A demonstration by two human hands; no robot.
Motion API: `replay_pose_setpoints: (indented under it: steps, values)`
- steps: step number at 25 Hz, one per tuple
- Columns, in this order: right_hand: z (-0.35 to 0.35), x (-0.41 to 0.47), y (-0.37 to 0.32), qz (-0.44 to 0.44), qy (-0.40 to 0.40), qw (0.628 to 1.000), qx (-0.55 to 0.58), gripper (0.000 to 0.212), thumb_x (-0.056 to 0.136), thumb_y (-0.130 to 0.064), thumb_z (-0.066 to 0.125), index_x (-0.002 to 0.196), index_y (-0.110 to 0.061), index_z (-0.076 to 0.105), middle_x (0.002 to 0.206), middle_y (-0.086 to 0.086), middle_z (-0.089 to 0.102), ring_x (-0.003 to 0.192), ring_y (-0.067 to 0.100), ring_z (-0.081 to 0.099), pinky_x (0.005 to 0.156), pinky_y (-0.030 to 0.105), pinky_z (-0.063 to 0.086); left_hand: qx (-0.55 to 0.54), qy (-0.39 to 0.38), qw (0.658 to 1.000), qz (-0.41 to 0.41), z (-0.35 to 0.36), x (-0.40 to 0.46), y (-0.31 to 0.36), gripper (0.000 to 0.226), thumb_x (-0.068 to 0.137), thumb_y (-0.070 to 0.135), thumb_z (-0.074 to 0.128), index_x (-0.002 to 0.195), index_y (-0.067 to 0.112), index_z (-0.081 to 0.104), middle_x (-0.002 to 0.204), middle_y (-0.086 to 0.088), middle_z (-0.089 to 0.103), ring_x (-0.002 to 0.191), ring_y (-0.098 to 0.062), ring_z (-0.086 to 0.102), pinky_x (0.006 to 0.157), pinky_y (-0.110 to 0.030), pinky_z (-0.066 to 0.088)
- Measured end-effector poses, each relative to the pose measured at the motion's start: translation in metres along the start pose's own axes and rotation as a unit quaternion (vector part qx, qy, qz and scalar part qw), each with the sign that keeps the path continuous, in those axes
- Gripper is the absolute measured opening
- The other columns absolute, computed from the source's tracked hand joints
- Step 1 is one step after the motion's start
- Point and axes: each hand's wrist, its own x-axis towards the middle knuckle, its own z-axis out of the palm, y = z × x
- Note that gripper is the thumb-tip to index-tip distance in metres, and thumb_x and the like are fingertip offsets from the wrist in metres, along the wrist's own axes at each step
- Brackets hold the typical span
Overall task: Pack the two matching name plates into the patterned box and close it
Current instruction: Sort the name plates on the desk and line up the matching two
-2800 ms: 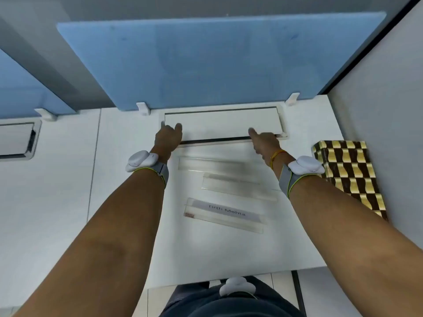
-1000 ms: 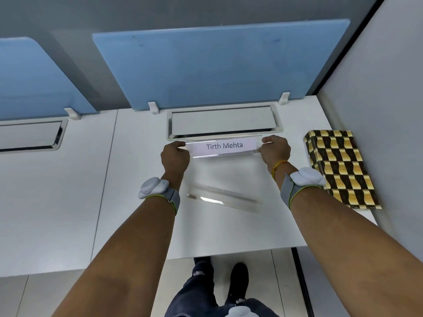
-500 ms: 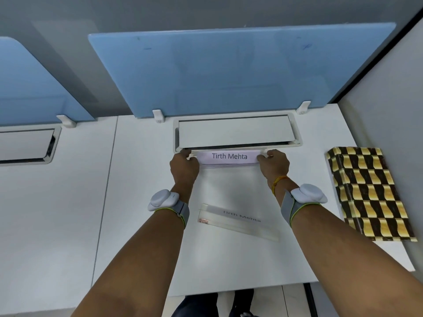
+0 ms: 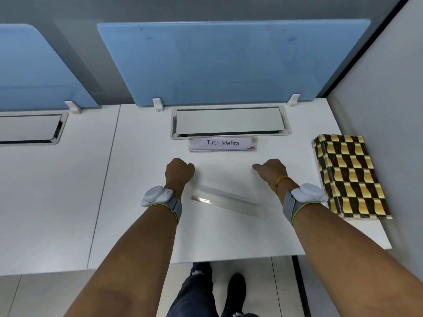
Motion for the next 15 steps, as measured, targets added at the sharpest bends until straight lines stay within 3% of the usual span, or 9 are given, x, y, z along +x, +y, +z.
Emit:
replay_pose_setpoints:
  steps: [2, 5, 7, 9, 11, 15]
  values:
    - [-0.009, -0.022, 0.031, 0.013, -0.017, 0.998, -0.064, 0.042, 0.085, -0.036, 0.063, 0.1, 0.004, 0.067, 0.094, 0.02, 0.072, 0.08, 0.032, 0.066, 0.07, 0.031, 0.052, 0.007, -0.045, 0.999, -0.029, 0.007, -0.021, -0.015, 0.023, 0.085, 0.017, 0.052, 0.068, 0.002, 0.055, 0.068, -0.013, 0.064, 0.067, -0.033, 0.065, 0.067, -0.03, 0.052]
    - [-0.003, -0.043, 0.064, 0.041, -0.075, 0.993, -0.083, 0.027, 0.083, -0.029, 0.062, 0.076, -0.003, 0.063, 0.078, 0.02, 0.073, 0.066, 0.032, 0.069, 0.066, 0.036, 0.057, -0.026, -0.075, 0.996, -0.048, 0.02, -0.03, -0.04, 0.027, 0.084, 0.014, 0.053, 0.083, -0.009, 0.066, 0.087, -0.028, 0.074, 0.082, -0.043, 0.074, 0.078, -0.045, 0.06]
    - [0.006, -0.047, 0.072, 0.046, -0.088, 0.994, -0.046, 0.026, 0.083, -0.025, 0.062, 0.071, -0.003, 0.062, 0.076, 0.021, 0.075, 0.06, 0.031, 0.065, 0.07, 0.041, 0.061, -0.025, -0.058, 0.998, -0.024, 0.023, -0.035, -0.048, 0.031, 0.083, 0.014, 0.054, 0.084, -0.014, 0.068, 0.089, -0.031, 0.074, 0.086, -0.045, 0.073, 0.079, -0.046, 0.059]
    - [0.007, -0.045, 0.07, 0.002, -0.046, 0.998, -0.038, 0.028, 0.084, -0.026, 0.061, 0.074, 0.0, 0.065, 0.076, 0.018, 0.075, 0.063, 0.03, 0.065, 0.07, 0.035, 0.059, -0.01, -0.027, 1.0, 0.009, 0.02, -0.042, -0.047, 0.029, 0.082, 0.013, 0.053, 0.078, -0.01, 0.071, 0.086, -0.028, 0.074, 0.084, -0.044, 0.072, 0.078, -0.045, 0.059]
    - [0.004, -0.04, 0.058, -0.044, 0.002, 0.999, -0.03, 0.028, 0.084, -0.024, 0.063, 0.086, 0.004, 0.071, 0.082, 0.015, 0.072, 0.081, 0.034, 0.069, 0.07, 0.029, 0.053, -0.007, 0.009, 0.999, 0.042, 0.012, -0.042, -0.042, 0.022, 0.081, 0.01, 0.055, 0.081, 0.0, 0.075, 0.088, -0.022, 0.076, 0.085, -0.042, 0.072, 0.08, -0.044, 0.06]
    - [0.001, -0.017, 0.022, -0.094, 0.055, 0.994, 0.024, 0.032, 0.084, -0.012, 0.068, 0.115, -0.003, 0.069, 0.116, 0.017, 0.07, 0.11, 0.037, 0.065, 0.093, 0.033, 0.052, -0.03, 0.054, 0.996, 0.063, 0.0, -0.024, -0.025, 0.026, 0.08, 0.006, 0.061, 0.099, 0.011, 0.077, 0.099, -0.015, 0.077, 0.093, -0.038, 0.071, 0.088, -0.039, 0.057]
